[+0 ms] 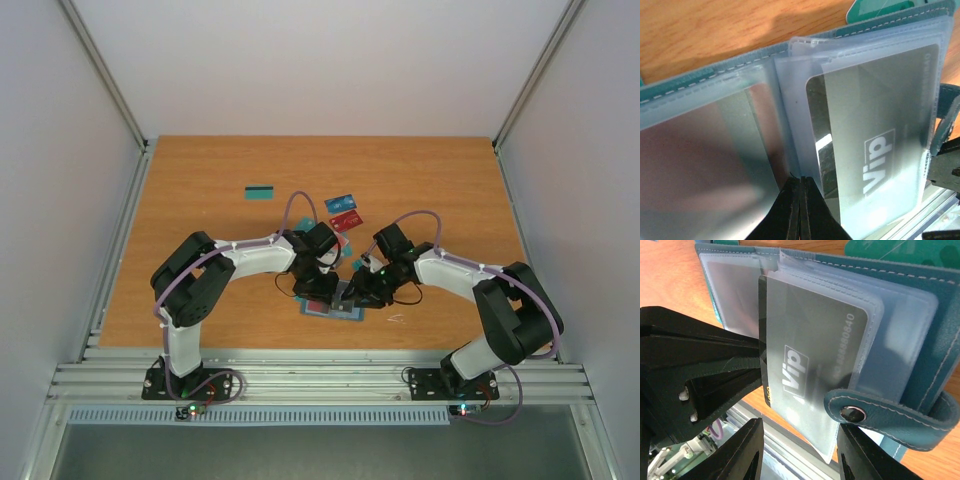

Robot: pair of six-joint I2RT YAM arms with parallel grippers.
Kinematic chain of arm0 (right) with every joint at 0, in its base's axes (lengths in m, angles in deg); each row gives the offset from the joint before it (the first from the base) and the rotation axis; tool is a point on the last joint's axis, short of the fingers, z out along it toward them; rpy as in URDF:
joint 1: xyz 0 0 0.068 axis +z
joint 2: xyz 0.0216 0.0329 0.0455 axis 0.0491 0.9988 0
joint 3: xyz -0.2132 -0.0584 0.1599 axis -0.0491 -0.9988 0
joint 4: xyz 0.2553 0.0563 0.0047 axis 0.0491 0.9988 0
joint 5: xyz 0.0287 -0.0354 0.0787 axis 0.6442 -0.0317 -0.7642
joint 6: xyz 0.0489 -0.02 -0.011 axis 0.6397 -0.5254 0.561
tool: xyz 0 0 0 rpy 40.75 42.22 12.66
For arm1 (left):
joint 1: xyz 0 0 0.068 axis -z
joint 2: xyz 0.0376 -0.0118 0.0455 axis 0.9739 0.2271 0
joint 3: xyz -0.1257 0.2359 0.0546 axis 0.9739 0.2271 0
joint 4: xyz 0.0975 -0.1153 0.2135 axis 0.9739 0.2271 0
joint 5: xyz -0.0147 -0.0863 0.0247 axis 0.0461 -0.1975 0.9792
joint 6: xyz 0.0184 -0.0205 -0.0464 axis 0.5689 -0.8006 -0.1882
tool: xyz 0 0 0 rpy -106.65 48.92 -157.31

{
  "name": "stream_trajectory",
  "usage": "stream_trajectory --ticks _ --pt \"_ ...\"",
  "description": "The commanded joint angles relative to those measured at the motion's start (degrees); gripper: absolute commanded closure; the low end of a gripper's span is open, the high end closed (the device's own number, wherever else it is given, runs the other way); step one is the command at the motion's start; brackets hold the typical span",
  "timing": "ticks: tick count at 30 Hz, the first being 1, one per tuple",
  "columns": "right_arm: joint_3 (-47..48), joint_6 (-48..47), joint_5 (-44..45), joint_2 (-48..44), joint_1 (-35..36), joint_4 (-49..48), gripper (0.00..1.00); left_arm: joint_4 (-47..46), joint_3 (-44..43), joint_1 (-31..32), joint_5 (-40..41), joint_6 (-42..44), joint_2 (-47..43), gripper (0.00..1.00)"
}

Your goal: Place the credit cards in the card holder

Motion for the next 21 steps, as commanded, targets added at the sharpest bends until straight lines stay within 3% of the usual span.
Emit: stream_trajectory --ticks 1,21 --pt "2.9 -1.4 -3.2 -0.9 0.4 -2.0 0.58 2.2 1.0 0.2 3.9 0.2 3.3 1.0" --pt "6.5 -3.0 -4.5 0.0 0.4 4.1 0.58 4.7 -2.1 0.2 4.9 0.2 3.8 1.0"
